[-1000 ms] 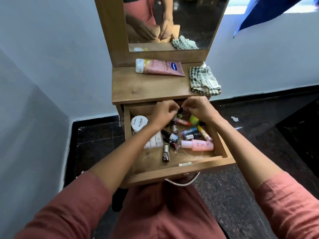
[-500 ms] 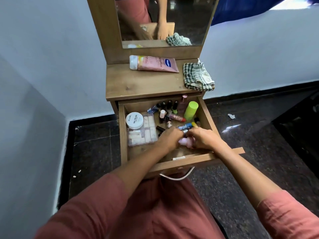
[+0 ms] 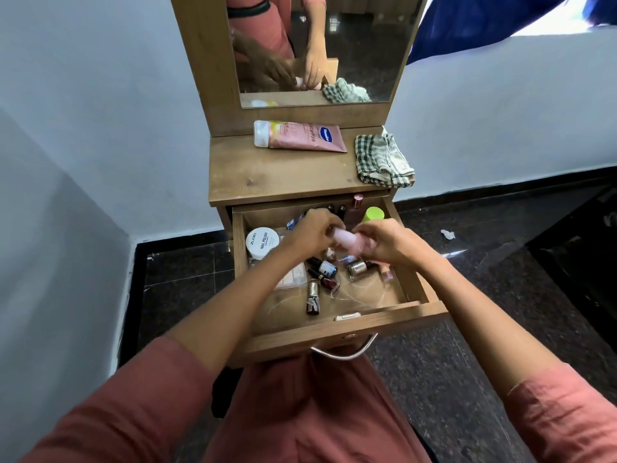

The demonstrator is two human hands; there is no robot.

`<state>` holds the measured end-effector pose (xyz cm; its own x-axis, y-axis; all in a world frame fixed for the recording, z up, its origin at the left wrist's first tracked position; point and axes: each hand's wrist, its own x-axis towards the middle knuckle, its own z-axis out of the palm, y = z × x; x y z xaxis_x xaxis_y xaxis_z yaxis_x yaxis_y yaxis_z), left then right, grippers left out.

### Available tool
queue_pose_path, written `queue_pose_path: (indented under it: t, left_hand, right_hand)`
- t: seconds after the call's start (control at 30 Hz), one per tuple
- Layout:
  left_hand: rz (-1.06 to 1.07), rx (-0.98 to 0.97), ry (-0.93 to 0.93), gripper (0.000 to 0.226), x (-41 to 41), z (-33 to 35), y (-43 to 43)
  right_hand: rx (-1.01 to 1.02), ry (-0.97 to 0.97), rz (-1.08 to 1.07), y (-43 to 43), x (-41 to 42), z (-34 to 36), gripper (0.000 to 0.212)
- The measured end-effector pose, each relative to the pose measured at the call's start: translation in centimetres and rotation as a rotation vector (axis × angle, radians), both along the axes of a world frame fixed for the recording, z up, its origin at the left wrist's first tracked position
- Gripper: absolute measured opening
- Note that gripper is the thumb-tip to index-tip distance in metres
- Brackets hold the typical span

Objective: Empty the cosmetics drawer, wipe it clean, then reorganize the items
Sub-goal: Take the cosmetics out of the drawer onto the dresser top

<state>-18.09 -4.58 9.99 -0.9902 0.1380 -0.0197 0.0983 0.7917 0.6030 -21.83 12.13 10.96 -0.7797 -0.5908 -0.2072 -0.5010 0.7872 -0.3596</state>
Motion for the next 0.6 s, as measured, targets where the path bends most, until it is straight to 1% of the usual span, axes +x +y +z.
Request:
queue_pose_path:
  t: [0.1, 0.2, 0.27, 0.33, 0.4, 0.47, 0.53, 0.6]
  left_hand:
    - [0.06, 0.057, 0.053, 0.036, -0.9, 1.8, -1.7]
    - [0.1, 0.114, 0.133, 0.035, -1.7, 3.7, -3.1]
    - [0.13, 0.155, 0.174, 0.036, -2.3, 5.1, -3.8]
    - [0.2, 0.227, 0.207, 0.041, -3.0, 6.3, -4.5]
    - [0.317, 0.399, 0.235, 0.045, -3.7, 7.3, -5.3]
    - [0.432, 0.542, 0.275, 0.044, -4.1, 8.0, -6.2]
    - [0.509, 0.549, 0.309, 0.041, -4.3, 8.1, -7.4]
    - [0.542, 0.553, 0.315, 0.04, -4.3, 8.1, -8.8]
  right_hand:
    - [-0.027, 0.05, -0.015, -1.1, -1.2, 1.8, 0.042]
    - [-0.052, 0.093, -0.001, -2.6, -2.6, 3.1, 0.04]
    - [-0.107, 0.105, -0.021, -3.9, -3.3, 4.0, 0.042]
    - [-0.199, 0.092, -0.074, -5.4, -4.1, 4.8, 0.044]
    - [-0.312, 0.063, -0.124, -7.1, -4.8, 5.6, 0.046]
    - [-0.44, 0.082, -0.139, -9.3, -5.5, 6.1, 0.046]
    - [-0.556, 0.12, -0.142, -11.8, -6.4, 6.4, 0.042]
    - [-0.625, 0.142, -0.135, -14.3, -6.8, 6.5, 0.034]
